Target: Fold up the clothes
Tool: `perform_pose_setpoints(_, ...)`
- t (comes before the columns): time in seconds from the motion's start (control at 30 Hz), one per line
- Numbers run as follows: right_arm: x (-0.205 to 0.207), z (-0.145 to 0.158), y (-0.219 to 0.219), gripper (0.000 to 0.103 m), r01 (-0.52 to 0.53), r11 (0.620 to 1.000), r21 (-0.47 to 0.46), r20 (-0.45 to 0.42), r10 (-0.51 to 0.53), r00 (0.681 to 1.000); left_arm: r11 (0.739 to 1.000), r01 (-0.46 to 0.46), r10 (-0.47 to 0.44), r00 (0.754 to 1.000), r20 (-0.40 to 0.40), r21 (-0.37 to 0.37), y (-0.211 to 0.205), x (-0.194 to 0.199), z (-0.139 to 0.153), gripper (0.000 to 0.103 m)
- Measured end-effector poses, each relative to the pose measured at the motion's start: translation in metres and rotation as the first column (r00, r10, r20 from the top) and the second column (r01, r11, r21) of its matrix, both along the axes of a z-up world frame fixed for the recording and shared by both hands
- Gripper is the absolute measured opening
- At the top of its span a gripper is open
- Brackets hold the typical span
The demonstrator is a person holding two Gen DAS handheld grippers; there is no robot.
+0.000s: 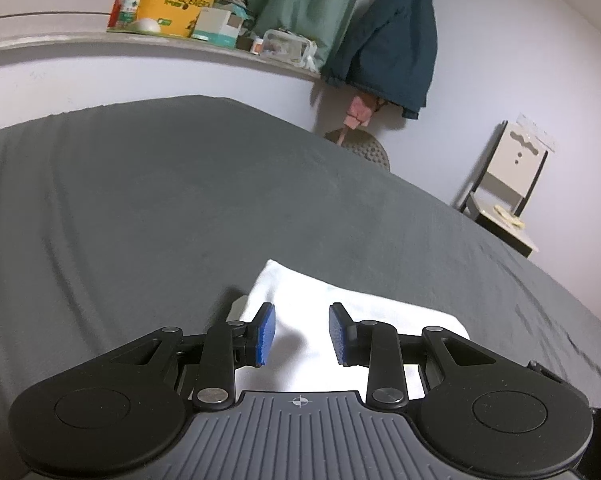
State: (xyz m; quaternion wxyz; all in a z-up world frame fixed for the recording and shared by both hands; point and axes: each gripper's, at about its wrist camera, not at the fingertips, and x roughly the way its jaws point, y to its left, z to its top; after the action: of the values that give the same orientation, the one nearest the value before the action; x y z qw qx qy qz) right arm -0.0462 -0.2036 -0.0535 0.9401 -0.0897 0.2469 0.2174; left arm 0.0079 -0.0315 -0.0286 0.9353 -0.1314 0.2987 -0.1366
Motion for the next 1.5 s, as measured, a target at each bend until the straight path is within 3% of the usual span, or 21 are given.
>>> perform_pose_setpoints(0.17,-0.001,0.0,0.002,0.103,0.002,1.0,-0.009,0.005,-0.002,1.0,1.0,0.011,-0.011,1.0,0.008,0.019,-0.004,0.0,0.002,0.032)
perform_pose_setpoints(0.73,0.0,-0.001,0.002,0.103,0.003,1.0,-0.009,0.006,-0.003,1.0,0.999,-0.022,0.023,1.0,0.017,-0.027,0.006,0.002,0.003,0.032)
perform_pose_setpoints(1.13,0.001,-0.001,0.002,0.103,0.003,1.0,-0.009,0.006,-0.002,1.0,1.0,-0.018,0.018,1.0,0.017,0.017,-0.001,0.002,0.002,0.032)
perform_pose_setpoints(1.37,0.001,0.0,0.001,0.103,0.001,1.0,-0.009,0.006,-0.001,1.0,0.998,0.01,-0.014,0.998,0.068,0.06,-0.007,-0.007,0.014,0.032)
perform_pose_setpoints(1.5,0.001,0.0,0.002,0.103,0.001,1.0,-0.009,0.005,-0.001,1.0,1.0,0.004,-0.007,0.996,0.085,0.028,-0.003,-0.012,0.022,0.032)
